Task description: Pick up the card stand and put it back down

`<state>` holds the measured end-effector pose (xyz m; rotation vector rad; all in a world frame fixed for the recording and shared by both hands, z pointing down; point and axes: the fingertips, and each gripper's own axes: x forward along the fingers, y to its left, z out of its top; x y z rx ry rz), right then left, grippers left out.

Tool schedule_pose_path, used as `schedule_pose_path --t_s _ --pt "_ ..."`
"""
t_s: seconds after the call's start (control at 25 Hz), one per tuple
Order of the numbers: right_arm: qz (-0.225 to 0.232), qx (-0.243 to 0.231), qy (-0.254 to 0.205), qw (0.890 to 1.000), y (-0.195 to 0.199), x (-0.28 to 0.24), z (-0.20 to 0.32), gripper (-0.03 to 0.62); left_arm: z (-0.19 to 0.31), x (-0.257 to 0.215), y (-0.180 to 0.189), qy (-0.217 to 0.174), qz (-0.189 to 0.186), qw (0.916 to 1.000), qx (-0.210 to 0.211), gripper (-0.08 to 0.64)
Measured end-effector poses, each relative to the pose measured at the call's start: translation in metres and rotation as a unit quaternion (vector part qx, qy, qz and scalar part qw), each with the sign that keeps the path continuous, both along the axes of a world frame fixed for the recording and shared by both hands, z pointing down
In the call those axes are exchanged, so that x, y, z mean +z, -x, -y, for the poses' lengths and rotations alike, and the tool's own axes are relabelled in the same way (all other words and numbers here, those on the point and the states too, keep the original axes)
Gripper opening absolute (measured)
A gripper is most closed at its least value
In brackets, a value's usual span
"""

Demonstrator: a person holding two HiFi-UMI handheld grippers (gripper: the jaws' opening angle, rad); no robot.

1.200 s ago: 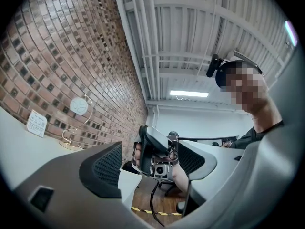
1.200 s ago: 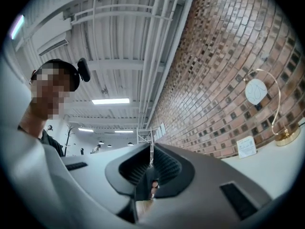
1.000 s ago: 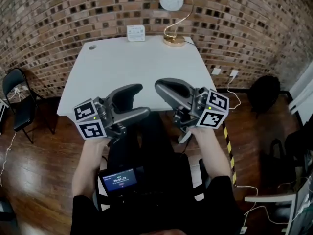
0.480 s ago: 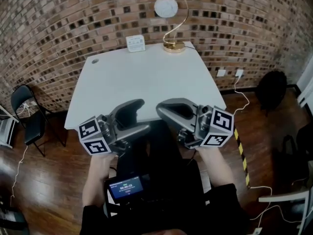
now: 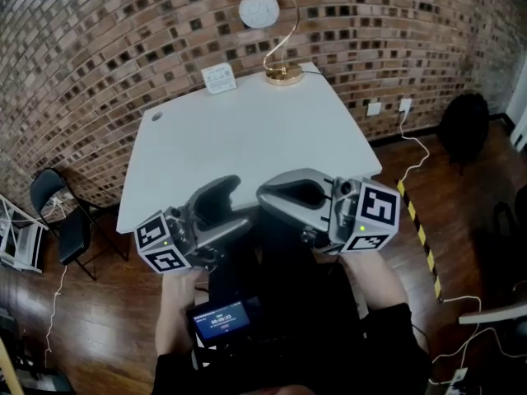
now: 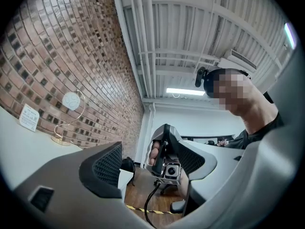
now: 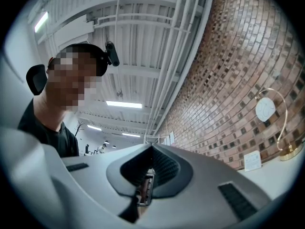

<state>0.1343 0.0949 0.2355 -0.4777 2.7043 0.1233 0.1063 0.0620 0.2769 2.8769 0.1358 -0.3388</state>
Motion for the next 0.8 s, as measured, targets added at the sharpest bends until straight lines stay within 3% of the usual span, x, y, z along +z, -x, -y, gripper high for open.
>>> schedule_pose_path --t_s 0.28,0.8 --pt "-0.003 0.004 -0.023 1.0 -0.004 -0.0061 -0.0085 0.017 -0.0019 0.0013 -0.0098 0.005 0.001 1.0 0.003 0.36" --pt "-0.006 0.007 -0.015 1.0 -0.0026 -0.0019 -0.0022 0.017 -0.0015 -0.0033 -0.0086 0.005 0.004 1.0 0.005 0.36"
